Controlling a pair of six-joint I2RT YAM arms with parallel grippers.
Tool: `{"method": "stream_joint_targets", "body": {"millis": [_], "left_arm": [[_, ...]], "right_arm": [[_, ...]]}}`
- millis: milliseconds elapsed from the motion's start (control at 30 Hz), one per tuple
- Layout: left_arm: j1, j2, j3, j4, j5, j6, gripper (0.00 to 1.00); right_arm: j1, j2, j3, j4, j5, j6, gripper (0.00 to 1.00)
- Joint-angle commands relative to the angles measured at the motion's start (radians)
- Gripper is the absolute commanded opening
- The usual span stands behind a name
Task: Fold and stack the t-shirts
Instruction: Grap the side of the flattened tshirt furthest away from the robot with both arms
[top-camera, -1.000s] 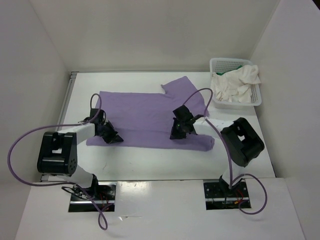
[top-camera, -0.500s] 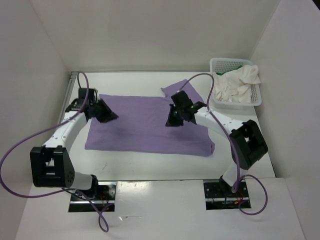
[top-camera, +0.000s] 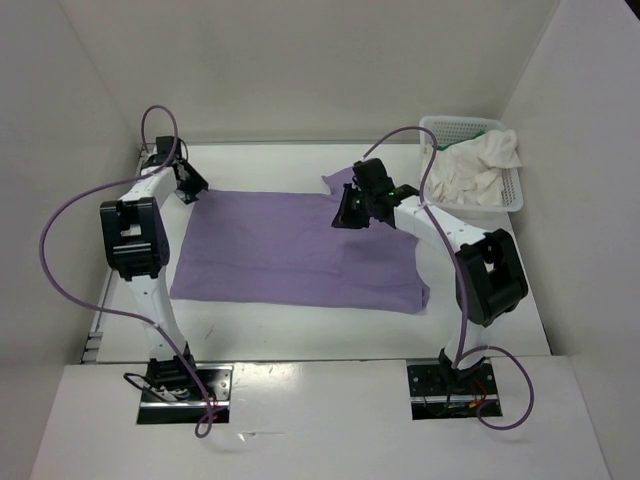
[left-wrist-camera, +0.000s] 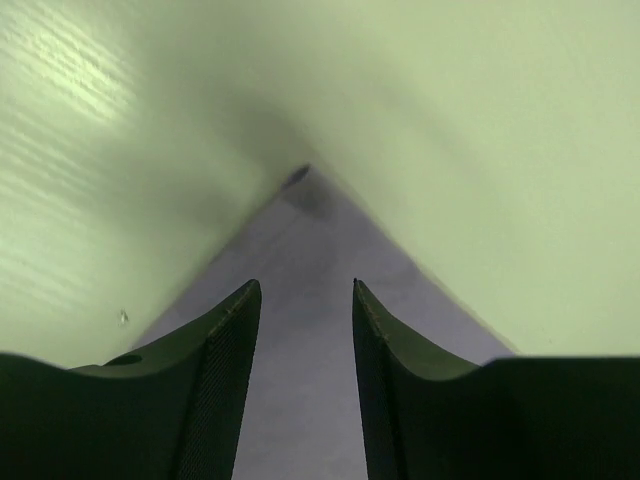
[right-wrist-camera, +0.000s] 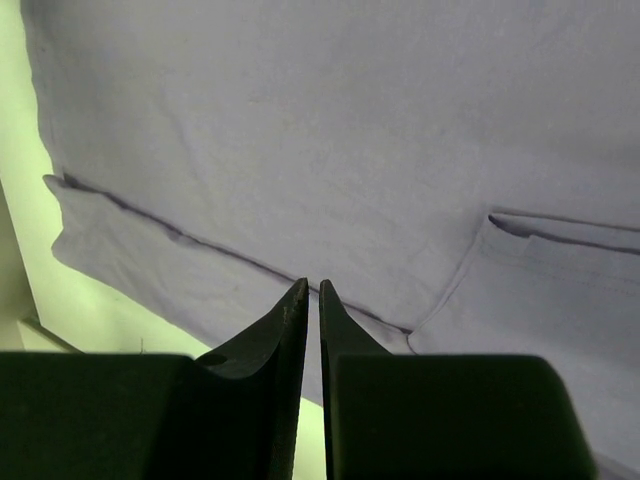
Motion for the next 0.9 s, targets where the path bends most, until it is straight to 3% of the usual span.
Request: {"method": "stream_joint_targets", "body": {"millis": [0, 400, 867], "left_arm": [[-0.012, 0.048, 0.139, -0.037, -0.103, 0.048, 0.50], [-0.012, 0.191, 0.278, -0.118, -0.204, 0.124, 0.46], [-0.053, 0.272, 0.383, -0.149, -0.201, 0.156, 0.47]], "right_arm": [[-0.006, 0.012, 0.045, 0.037, -0.033, -0.028, 0.13], [-0.006, 0.022, 0.013, 0.059, -0.043, -0.028, 0.15], [-0.006, 0.022, -0.016, 0.079, -0.062, -0.028, 0.15]]}}
